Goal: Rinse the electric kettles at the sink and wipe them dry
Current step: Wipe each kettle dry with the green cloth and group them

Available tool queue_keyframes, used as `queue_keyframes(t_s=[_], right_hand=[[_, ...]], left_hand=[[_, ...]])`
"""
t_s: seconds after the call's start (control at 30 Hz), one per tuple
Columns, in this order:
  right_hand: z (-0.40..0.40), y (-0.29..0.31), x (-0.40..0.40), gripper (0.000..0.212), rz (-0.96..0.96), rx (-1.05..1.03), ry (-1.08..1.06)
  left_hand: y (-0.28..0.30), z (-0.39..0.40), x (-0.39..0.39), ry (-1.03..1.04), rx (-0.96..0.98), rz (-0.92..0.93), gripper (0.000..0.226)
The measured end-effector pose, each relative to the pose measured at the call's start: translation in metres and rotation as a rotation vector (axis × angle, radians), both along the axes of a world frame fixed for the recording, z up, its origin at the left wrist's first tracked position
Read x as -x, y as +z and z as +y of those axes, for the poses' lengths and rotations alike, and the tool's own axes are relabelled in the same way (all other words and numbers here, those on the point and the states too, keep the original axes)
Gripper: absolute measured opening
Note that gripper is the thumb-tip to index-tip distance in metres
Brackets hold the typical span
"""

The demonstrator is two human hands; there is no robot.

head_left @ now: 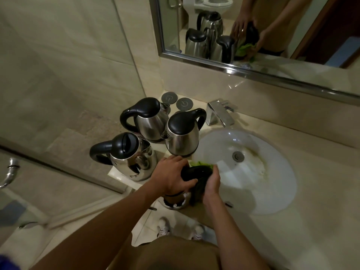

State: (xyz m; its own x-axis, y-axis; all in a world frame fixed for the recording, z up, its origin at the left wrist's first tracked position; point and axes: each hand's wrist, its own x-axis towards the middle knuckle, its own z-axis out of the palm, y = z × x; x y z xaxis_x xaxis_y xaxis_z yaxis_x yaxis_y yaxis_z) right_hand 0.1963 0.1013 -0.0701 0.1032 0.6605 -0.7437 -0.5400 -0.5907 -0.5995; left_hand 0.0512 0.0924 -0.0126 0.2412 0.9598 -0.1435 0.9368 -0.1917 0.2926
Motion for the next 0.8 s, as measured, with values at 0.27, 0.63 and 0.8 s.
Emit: queue_keyframes(t_s=[0.27,0.63,0.8], right_hand=[[-0.007,0.025,-0.002,0.026,-0.519,-0.399,0.214],[-0.016,0.035,-0.041,0.008,-0.533,-0.221,0.266],[-0.035,0.037,-0.064,0.018,-0.717,-0.218,0.671]], left_hand=[[-0.001,0.001,-0.001,0.006,0.0,0.011,0.061],[-0.001,0.0,0.001,0.006,-0.01,-0.022,0.065],[-0.002,-0.001,0.002,0.005,-0.019,-0.021,0.062]])
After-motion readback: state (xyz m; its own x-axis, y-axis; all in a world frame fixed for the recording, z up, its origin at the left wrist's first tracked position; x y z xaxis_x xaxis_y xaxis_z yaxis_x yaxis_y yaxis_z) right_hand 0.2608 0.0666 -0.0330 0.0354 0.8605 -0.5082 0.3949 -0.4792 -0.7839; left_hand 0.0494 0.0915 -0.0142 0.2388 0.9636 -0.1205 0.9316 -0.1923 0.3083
